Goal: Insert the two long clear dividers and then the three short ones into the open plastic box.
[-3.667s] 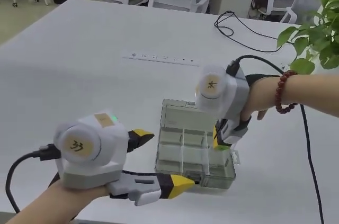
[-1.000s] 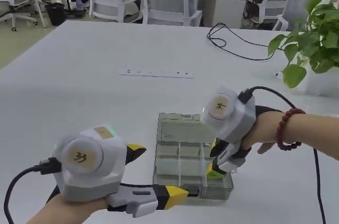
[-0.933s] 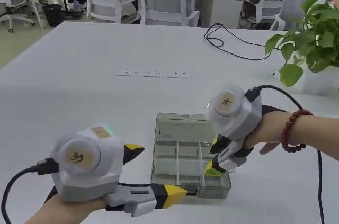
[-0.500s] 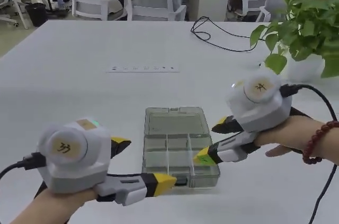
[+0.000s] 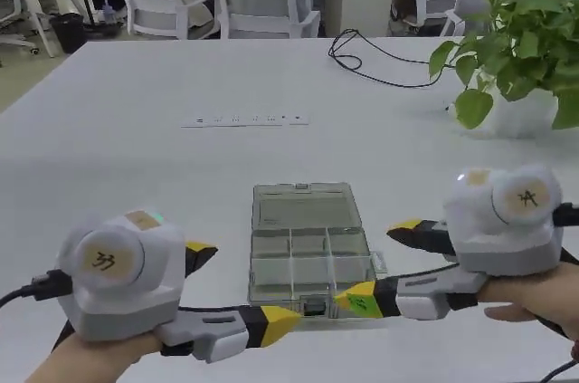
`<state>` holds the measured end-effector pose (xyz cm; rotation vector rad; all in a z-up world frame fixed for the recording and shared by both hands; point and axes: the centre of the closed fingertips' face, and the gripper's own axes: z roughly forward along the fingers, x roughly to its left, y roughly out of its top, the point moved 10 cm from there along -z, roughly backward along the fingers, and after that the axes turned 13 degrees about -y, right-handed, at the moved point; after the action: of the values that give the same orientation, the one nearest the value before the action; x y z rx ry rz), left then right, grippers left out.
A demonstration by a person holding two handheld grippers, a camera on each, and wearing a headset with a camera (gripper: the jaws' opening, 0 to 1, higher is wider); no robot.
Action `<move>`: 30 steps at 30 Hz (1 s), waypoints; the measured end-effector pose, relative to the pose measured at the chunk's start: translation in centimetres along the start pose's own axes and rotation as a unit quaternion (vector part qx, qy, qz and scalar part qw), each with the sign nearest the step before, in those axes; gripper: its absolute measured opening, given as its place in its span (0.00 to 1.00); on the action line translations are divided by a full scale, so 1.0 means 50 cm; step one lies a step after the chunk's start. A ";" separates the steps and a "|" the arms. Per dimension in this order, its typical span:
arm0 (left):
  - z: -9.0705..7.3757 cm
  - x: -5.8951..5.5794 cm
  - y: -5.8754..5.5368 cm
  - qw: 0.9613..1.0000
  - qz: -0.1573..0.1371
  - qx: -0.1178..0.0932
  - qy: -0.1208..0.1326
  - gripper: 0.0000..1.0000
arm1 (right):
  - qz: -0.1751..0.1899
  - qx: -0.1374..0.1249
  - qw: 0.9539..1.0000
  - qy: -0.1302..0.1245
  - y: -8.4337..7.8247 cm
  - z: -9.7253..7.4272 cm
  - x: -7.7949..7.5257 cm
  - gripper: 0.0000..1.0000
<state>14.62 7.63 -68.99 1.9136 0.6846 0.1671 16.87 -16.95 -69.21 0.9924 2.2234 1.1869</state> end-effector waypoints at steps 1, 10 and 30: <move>-0.003 -0.001 0.000 1.000 0.000 -0.001 0.001 0.83 | 0.002 -0.001 1.000 0.000 -0.003 -0.001 0.002 0.81; -0.012 -0.005 0.000 1.000 0.002 0.006 0.008 0.90 | 0.032 -0.023 0.999 -0.003 -0.024 -0.013 0.016 0.90; -0.017 -0.011 -0.009 1.000 -0.013 -0.004 0.016 0.98 | 0.052 -0.039 0.998 -0.028 -0.044 -0.035 0.016 1.00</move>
<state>13.66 8.15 -68.91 1.8970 0.7295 0.1833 14.32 -18.10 -70.14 1.1066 2.0889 1.2644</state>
